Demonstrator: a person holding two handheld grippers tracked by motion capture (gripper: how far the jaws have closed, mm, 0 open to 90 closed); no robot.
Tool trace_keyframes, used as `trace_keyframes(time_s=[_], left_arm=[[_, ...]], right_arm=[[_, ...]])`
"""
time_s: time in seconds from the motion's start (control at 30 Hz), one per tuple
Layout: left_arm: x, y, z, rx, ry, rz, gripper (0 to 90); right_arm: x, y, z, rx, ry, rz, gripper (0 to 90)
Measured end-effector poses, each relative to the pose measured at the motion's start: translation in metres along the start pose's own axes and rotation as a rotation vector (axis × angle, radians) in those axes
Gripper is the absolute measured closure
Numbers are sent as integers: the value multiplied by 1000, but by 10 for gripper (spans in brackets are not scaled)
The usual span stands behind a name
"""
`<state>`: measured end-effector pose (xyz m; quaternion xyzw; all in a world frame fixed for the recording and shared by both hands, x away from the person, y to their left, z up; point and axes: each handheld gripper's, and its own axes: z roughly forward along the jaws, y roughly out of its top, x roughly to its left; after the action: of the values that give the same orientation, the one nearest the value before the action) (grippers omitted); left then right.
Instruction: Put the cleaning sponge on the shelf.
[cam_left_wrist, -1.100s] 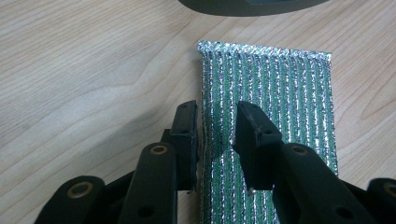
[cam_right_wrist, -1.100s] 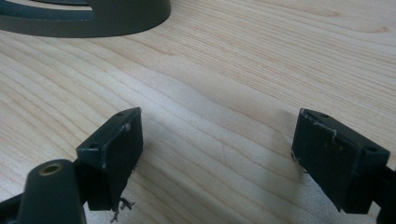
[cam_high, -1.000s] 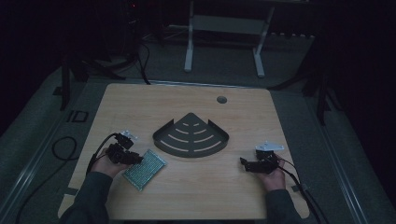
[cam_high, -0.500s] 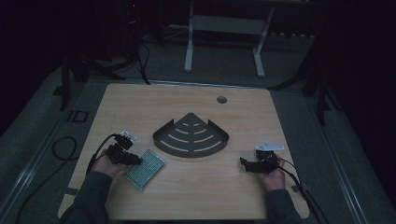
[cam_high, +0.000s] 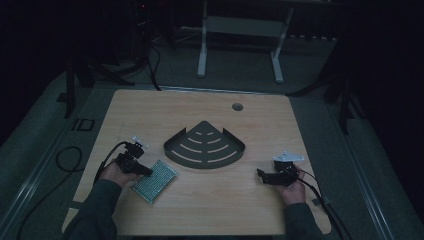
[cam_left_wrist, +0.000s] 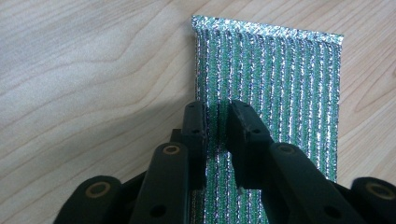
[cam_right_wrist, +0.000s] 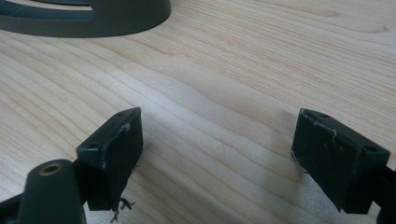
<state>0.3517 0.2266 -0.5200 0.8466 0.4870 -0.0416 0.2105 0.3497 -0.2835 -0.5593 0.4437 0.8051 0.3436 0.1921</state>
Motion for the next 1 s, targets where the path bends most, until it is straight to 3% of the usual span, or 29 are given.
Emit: trace_keyframes(time_s=[0.3, 0.4, 0.5, 0.6, 1.0], left_arm=[[-1, 4, -1, 27, 19, -8, 883], [-3, 4, -1, 26, 24, -6, 893], [-2, 3, -1, 12, -25, 12, 895], [-1, 2, -2, 2, -43, 11, 897], [-11, 7, -12, -13, -21, 53, 898]], right_arm=[[0, 0, 0, 0, 0, -1, 159], [0, 0, 0, 0, 0, 0, 159], [0, 0, 0, 0, 0, 0, 159], [0, 0, 0, 0, 0, 0, 159], [0, 0, 0, 0, 0, 0, 159]])
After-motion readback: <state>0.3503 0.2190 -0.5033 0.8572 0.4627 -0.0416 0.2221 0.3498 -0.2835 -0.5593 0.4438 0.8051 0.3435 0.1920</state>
